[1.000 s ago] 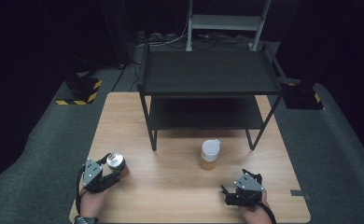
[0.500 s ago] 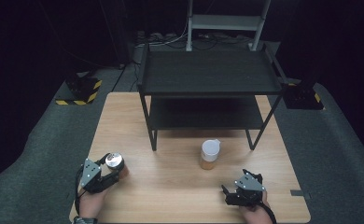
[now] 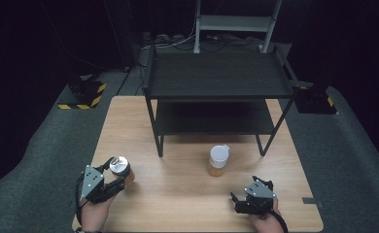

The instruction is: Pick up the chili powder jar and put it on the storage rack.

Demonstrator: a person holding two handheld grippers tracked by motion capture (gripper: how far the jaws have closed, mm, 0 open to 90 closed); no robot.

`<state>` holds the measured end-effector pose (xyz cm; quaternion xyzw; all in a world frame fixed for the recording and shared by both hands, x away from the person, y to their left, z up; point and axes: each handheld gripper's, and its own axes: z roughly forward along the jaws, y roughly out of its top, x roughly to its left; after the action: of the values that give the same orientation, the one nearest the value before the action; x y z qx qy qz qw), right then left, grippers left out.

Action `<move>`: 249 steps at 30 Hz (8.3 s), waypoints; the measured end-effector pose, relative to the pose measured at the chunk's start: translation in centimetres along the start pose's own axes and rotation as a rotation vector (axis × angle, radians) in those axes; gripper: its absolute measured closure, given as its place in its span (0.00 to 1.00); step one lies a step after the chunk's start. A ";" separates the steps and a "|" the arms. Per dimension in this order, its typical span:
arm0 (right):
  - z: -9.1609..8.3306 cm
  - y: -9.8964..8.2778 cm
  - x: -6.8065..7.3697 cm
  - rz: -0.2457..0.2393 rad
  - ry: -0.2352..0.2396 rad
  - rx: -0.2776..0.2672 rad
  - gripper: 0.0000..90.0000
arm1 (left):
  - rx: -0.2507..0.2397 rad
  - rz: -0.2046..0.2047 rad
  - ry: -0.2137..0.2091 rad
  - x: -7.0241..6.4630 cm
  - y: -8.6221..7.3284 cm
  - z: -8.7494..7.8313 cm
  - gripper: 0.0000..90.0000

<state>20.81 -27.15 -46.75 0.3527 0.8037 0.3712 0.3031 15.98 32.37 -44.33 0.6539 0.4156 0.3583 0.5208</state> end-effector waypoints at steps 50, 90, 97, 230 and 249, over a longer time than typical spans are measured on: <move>0.1 0.3 -0.2 0.013 0.001 0.022 0.01 | -0.232 -0.004 -0.143 -2.3 10.0 1.0 0.39; 0.1 0.3 -0.3 0.002 0.002 0.021 0.01 | -0.336 0.008 -0.206 -3.9 18.7 6.6 0.39; 0.1 0.3 -0.2 -0.006 0.000 0.024 0.01 | -0.351 0.011 -0.213 -4.2 19.7 7.1 0.39; -0.3 -0.2 -0.5 0.011 0.005 0.008 0.01 | -0.157 0.058 -0.175 -6.3 17.7 7.7 0.00; -0.3 -0.2 -0.4 0.007 0.005 0.007 0.01 | -0.092 0.099 -0.173 -6.6 11.1 7.5 0.00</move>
<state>20.78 -27.71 -46.67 0.3558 0.8046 0.3703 0.2983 22.03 22.24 -35.23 0.6776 0.3194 0.3446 0.5658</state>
